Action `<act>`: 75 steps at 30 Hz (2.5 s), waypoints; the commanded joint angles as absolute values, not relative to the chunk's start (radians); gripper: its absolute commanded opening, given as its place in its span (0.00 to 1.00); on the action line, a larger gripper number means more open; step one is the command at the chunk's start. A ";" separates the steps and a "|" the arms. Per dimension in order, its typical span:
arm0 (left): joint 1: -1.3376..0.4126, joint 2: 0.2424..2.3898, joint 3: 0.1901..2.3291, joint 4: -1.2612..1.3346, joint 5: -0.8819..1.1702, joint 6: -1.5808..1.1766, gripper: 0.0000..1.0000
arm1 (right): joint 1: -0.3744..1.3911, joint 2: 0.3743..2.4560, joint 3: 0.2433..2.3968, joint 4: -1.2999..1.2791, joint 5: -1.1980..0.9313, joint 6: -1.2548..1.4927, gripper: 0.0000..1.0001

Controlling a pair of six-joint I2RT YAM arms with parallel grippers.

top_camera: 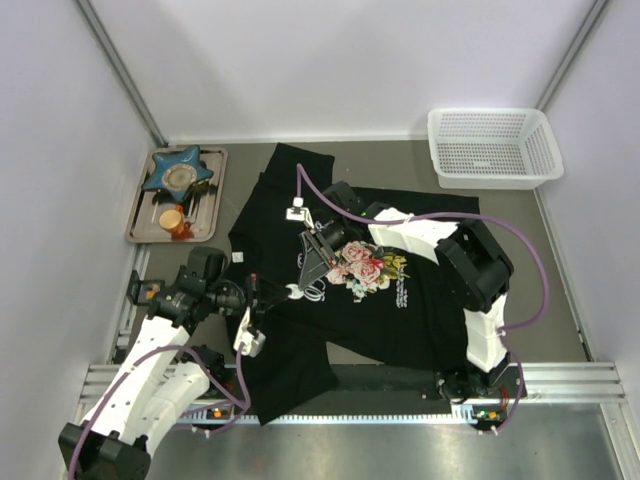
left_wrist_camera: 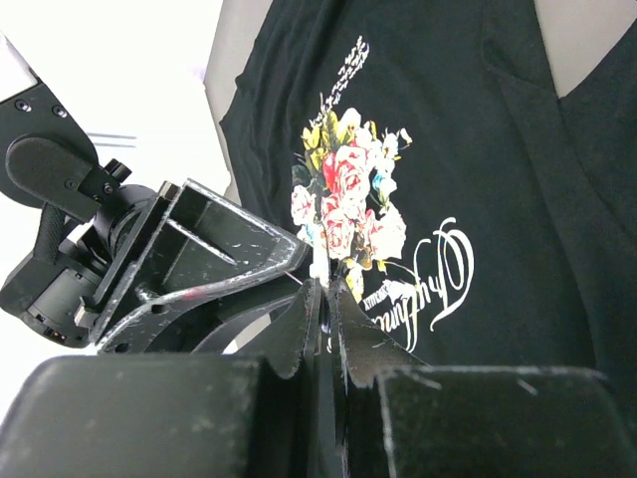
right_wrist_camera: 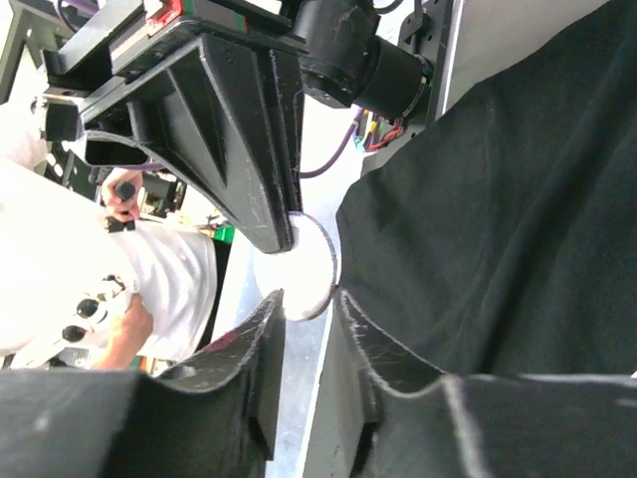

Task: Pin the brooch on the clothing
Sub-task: Open the brooch.

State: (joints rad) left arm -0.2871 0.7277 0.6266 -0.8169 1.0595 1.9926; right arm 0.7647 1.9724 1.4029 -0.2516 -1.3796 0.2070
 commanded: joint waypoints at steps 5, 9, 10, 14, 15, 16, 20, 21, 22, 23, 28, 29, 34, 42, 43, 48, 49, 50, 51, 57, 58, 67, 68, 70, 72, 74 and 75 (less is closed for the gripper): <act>-0.288 0.733 0.600 -0.713 1.035 2.224 0.00 | 0.785 1.999 1.479 -0.216 -1.494 0.265 0.43; -0.290 0.730 0.598 -0.710 1.034 2.224 0.00 | 0.787 2.010 1.473 -0.216 -1.500 0.265 0.39; -0.290 0.729 0.597 -0.712 1.035 2.226 0.00 | 0.787 2.013 1.473 -0.216 -1.502 0.264 0.33; -0.291 0.727 0.594 -0.704 1.031 2.224 0.00 | 0.787 2.019 1.476 -0.216 -1.516 0.267 0.17; -0.291 0.729 0.591 -0.692 1.028 2.223 0.00 | 0.787 2.017 1.477 -0.216 -1.519 0.268 0.14; -0.291 0.729 0.589 -0.687 1.023 2.220 0.00 | 0.787 2.019 1.479 -0.216 -1.525 0.268 0.07; -0.291 0.726 0.584 -0.680 1.008 2.195 0.00 | 0.787 2.010 1.480 -0.218 -1.534 0.271 0.00; -0.291 0.726 0.584 -0.680 0.999 2.189 0.00 | 0.787 2.005 1.480 -0.216 -1.534 0.275 0.00; -0.291 0.724 0.584 -0.678 0.997 2.186 0.00 | 0.785 2.005 1.482 -0.218 -1.531 0.276 0.00; -0.291 0.721 0.583 -0.675 0.997 2.178 0.00 | 0.787 2.005 1.489 -0.218 -1.531 0.291 0.00; -0.295 0.712 0.577 -0.643 1.012 2.175 0.00 | 0.784 2.036 1.511 -0.216 -1.516 0.333 0.30; -0.295 0.715 0.580 -0.643 1.009 2.172 0.00 | 0.781 2.043 1.509 -0.216 -1.517 0.348 0.34; -0.295 0.703 0.594 -0.660 1.005 2.163 0.00 | 0.721 2.034 1.485 -0.216 -1.537 0.347 0.46; -0.295 0.701 0.592 -0.658 1.002 2.169 0.00 | 0.664 1.990 1.445 -0.218 -1.571 0.359 0.49; -0.295 0.703 0.594 -0.652 1.003 2.169 0.00 | 0.660 1.987 1.440 -0.218 -1.559 0.359 0.50; -0.296 0.710 0.594 -0.629 1.011 2.164 0.00 | 0.675 2.020 1.450 -0.216 -1.535 0.367 0.50; -0.296 0.713 0.594 -0.626 1.014 2.164 0.00 | 0.681 2.026 1.456 -0.216 -1.536 0.371 0.50; -0.296 0.716 0.595 -0.620 1.015 2.163 0.00 | 0.686 2.034 1.466 -0.216 -1.537 0.374 0.50; -0.296 0.716 0.598 -0.617 1.019 2.163 0.00 | 0.692 2.049 1.470 -0.218 -1.537 0.377 0.50; -0.296 0.732 0.603 -0.608 1.022 2.171 0.00 | 0.709 2.089 1.506 -0.216 -1.555 0.403 0.47; -0.296 0.733 0.603 -0.604 1.022 2.169 0.00 | 0.715 2.095 1.508 -0.216 -1.558 0.403 0.46; -0.298 0.750 0.598 -0.584 1.017 2.178 0.00 | 0.735 2.126 1.565 -0.213 -1.595 0.423 0.29; -0.299 0.750 0.597 -0.586 1.014 2.178 0.00 | 0.735 2.128 1.565 -0.213 -1.601 0.425 0.26; -0.299 0.752 0.594 -0.584 1.005 2.183 0.00 | 0.735 2.123 1.563 -0.215 -1.617 0.426 0.15; -0.299 0.750 0.583 -0.581 0.986 2.181 0.00 | 0.735 2.114 1.560 -0.215 -1.629 0.428 0.01; -0.299 0.750 0.574 -0.569 0.973 2.171 0.00 | 0.732 2.106 1.555 -0.216 -1.640 0.423 0.00; -0.299 0.750 0.571 -0.563 0.965 2.166 0.00 | 0.729 2.096 1.552 -0.216 -1.638 0.422 0.00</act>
